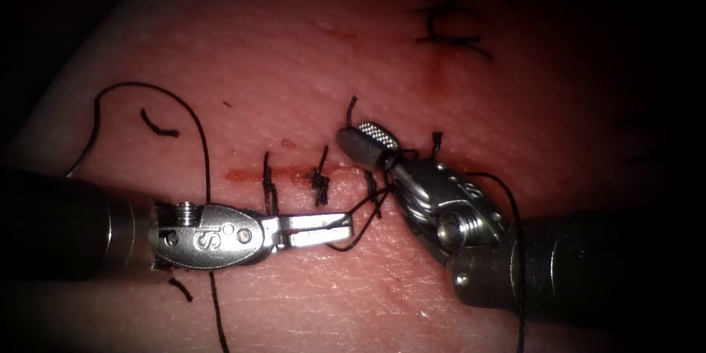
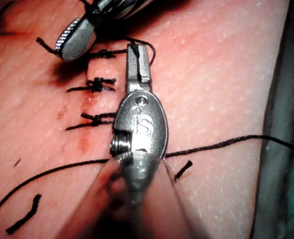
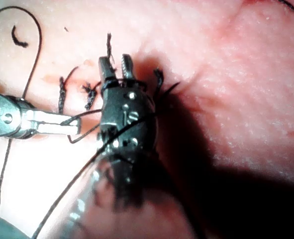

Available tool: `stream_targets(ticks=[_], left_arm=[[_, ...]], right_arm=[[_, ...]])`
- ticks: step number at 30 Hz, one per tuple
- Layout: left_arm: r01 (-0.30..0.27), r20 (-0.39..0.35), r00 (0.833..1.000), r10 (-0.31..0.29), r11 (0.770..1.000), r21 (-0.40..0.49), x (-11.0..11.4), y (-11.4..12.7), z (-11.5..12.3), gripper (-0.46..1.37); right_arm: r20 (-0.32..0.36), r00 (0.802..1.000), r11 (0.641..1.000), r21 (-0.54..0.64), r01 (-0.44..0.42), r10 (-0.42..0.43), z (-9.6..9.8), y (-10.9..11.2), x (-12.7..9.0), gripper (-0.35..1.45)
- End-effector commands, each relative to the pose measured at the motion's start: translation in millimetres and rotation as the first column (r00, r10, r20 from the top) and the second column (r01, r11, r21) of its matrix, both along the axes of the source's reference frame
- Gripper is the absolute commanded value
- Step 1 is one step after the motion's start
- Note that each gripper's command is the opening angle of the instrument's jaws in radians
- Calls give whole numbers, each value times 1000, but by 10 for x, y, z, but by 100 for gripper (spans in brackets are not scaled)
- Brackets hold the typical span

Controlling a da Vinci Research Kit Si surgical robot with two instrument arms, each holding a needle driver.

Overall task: Wound Closure
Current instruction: Wrap the suture one time counter-clockwise

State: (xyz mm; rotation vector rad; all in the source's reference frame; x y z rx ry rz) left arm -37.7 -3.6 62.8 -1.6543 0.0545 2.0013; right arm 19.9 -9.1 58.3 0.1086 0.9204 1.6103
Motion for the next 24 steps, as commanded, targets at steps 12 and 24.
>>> stream_targets(ticks=[12, 24], left_arm=[[3, -4, 1000, -3, 1000, 1, 2, 5, 4, -35], [18, -6, 1000, -18, 1000, 16, 6, 17, 17, -35]], right_arm=[[-15, 1000, 1000, -19, 10, -10, -18, -4, 2, 43], [-16, 999, 999, -30, 27, -28, -27, -11, 3, 53]])
